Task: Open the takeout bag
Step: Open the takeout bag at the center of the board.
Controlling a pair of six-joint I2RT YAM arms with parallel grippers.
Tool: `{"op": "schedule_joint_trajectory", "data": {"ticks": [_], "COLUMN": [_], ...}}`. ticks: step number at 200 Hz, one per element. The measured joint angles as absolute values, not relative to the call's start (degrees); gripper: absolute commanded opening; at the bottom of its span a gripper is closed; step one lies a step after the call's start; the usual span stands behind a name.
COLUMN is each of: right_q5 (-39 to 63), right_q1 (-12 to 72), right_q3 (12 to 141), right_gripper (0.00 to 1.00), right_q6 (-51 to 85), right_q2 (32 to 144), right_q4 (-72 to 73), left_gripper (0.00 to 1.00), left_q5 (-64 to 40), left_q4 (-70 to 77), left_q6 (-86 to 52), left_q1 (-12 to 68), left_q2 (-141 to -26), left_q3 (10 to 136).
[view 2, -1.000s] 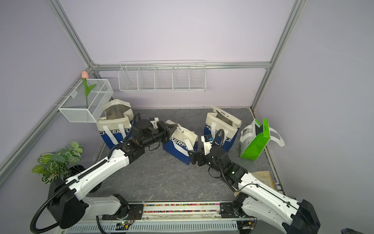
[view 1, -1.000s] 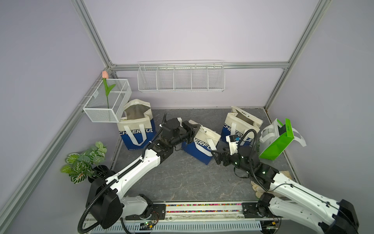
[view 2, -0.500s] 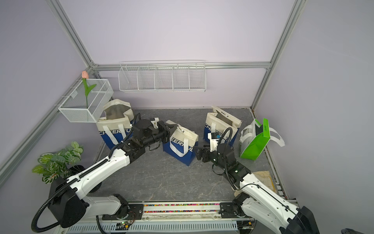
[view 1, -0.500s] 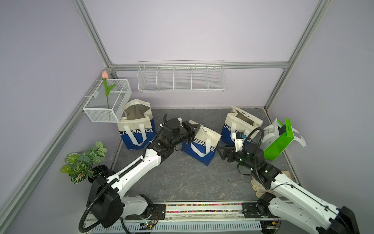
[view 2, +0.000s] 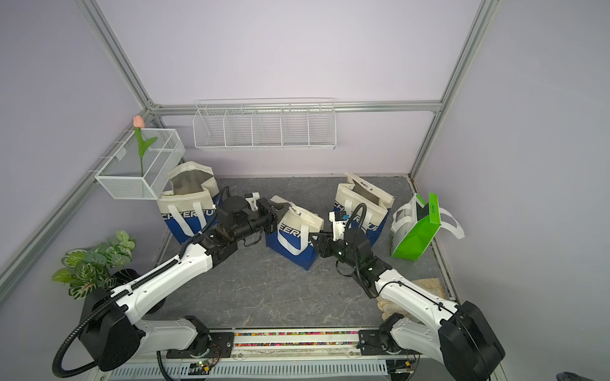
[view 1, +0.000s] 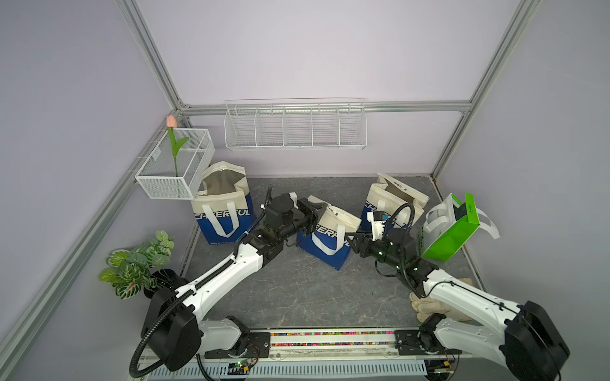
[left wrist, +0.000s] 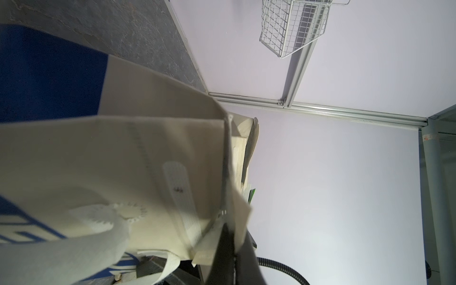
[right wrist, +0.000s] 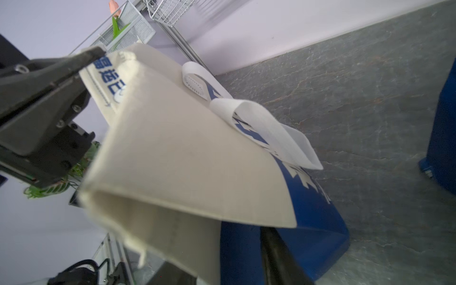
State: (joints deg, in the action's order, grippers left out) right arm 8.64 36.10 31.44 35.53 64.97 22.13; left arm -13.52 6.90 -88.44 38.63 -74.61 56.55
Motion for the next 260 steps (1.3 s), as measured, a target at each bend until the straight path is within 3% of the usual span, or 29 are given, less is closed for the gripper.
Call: {"op": "schedule_joint_trajectory", "data": {"ticks": [16, 24, 56, 74, 112, 147, 194, 220, 260], "right_q5": [9.28, 9.47, 11.29, 12.05, 13.08, 13.19, 13.13, 13.10, 12.32], "right_q1": [36.07, 36.10, 36.03, 36.03, 36.03, 36.03, 36.03, 36.03, 36.03], "right_q3": [31.99, 32.42, 33.87, 34.65, 35.35, 36.25, 36.67, 37.01, 37.30], "right_gripper": [0.12, 0.07, 0.07, 0.07, 0.07, 0.07, 0.07, 0.07, 0.07], "right_q6": [35.66, 35.14, 34.26, 33.78, 32.75, 32.05, 31.44, 31.42, 31.22], "right_q2": [65.01, 65.01, 65.01, 65.01, 65.01, 65.01, 64.97, 64.90, 63.33], "right_q4": [22.24, 21.98, 19.59, 18.35, 16.93, 15.53, 13.87, 12.97, 10.83], "left_gripper": [0.00, 0.05, 0.22, 0.26, 0.23, 0.12, 0.17, 0.00, 0.00], "left_q5": [-13.82, -14.22, -16.36, -17.41, -18.33, -19.07, -19.31, -19.11, -18.28], "left_q4": [8.01, 8.54, 9.28, 9.37, 9.65, 9.52, 9.63, 9.76, 9.61], "left_q6": [-87.90, -87.48, -85.97, -85.36, -85.06, -84.82, -83.99, -83.88, -83.55], "left_q1": [38.54, 38.46, 38.02, 38.13, 38.15, 38.28, 39.48, 40.21, 40.56], "left_q2": [-75.40, -76.09, -79.20, -80.38, -82.21, -84.51, -86.17, -87.50, -88.47], "left_q3": [56.58, 56.64, 58.19, 58.57, 60.31, 62.59, 63.66, 64.05, 64.82]}}
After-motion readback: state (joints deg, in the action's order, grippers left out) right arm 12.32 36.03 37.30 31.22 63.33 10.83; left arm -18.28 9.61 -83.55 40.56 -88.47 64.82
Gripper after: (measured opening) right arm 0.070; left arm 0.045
